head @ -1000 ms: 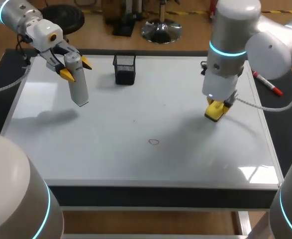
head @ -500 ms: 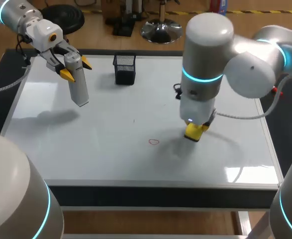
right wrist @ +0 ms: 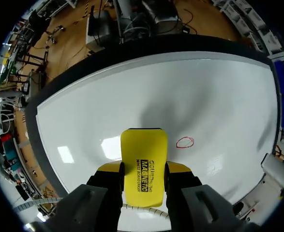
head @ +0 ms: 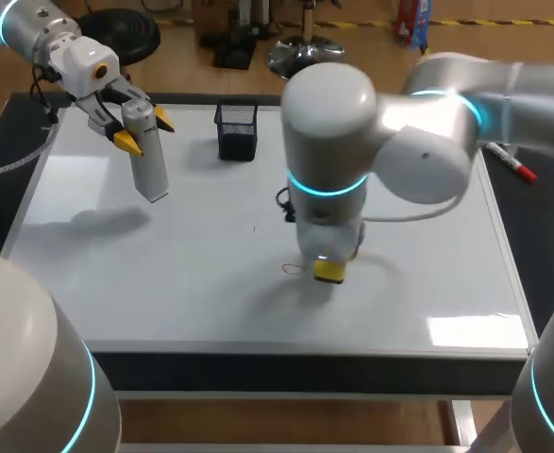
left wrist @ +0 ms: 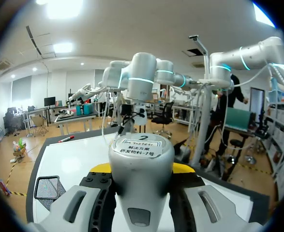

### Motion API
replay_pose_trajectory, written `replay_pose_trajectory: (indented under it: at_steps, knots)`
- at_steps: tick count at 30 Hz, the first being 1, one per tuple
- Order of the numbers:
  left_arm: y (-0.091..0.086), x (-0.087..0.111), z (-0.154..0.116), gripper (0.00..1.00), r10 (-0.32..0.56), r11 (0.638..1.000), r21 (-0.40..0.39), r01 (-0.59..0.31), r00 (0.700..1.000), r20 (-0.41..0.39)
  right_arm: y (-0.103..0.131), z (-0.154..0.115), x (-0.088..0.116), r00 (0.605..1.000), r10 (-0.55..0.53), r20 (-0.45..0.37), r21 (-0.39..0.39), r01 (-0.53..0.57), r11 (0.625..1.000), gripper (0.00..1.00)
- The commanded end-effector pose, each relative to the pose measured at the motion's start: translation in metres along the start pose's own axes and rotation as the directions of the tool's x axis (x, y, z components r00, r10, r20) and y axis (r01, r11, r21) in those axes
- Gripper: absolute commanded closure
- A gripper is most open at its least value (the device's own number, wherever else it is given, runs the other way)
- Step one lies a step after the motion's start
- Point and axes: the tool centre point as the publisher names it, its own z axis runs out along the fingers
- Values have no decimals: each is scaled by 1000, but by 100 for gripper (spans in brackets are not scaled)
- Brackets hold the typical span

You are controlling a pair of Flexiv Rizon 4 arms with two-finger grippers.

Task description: Pick up the inspection probe, press it on each red-marked spot on the whiteboard one by one, put down the probe, pick up the eraser, and wipe off all the red marks.

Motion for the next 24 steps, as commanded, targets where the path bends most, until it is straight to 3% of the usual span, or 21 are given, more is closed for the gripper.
replay_pose_trajectory:
  at_steps: [1,24]
  knots:
    - [-2,1,1,100,0,1000,-4,0,1000,2,6,6,-25,998,-25,-64,11,26,1000,100]
    - [-2,1,1,100,0,1000,-4,0,1000,2,13,17,-72,979,-201,-38,-24,200,980,100]
